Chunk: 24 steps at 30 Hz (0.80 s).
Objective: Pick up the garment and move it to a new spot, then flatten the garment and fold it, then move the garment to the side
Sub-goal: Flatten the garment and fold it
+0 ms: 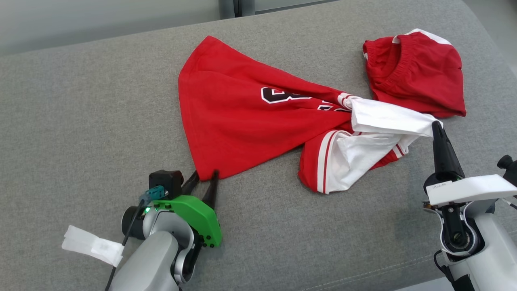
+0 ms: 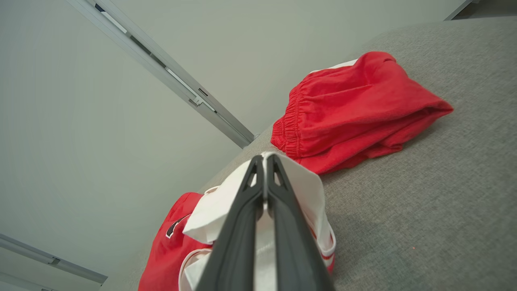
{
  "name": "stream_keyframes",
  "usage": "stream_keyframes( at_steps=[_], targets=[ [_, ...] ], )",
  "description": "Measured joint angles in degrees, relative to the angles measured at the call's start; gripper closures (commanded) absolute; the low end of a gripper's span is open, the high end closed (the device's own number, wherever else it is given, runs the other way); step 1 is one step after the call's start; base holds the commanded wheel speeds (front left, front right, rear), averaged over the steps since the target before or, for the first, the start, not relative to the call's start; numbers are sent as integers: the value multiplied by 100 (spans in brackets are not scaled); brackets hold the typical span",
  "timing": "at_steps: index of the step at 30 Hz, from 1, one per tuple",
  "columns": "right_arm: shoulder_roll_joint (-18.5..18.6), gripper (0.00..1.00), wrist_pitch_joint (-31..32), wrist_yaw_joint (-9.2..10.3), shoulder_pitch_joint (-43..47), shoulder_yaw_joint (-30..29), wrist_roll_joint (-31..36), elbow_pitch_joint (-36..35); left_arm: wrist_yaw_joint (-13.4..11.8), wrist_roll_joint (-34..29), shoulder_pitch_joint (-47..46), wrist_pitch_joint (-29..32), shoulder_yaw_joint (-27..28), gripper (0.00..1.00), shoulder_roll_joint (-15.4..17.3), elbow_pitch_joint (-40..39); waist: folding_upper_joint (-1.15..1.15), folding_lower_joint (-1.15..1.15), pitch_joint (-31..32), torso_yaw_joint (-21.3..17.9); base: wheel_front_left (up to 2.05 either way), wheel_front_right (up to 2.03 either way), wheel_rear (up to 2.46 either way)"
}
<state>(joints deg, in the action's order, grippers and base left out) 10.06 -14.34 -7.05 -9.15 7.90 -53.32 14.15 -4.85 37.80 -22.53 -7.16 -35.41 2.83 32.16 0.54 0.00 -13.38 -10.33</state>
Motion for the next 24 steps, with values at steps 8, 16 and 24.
stream_keyframes(
  at_steps=[8,16,24],
  targets=[
    [23,100,-1,0,-82,-165,-2,-79,171,40,-257,-532,180,100,-14,32,0,0,22,64,0,0,0],
    [134,100,-10,0,-566,-756,-127,-547,192,269,-487,-743,932,100,-34,-371,0,0,195,247,0,0,0],
    [414,100,-24,-1,-693,-994,-63,-813,232,332,-474,-750,1731,100,13,-1072,0,0,420,527,0,0,0]
  ],
)
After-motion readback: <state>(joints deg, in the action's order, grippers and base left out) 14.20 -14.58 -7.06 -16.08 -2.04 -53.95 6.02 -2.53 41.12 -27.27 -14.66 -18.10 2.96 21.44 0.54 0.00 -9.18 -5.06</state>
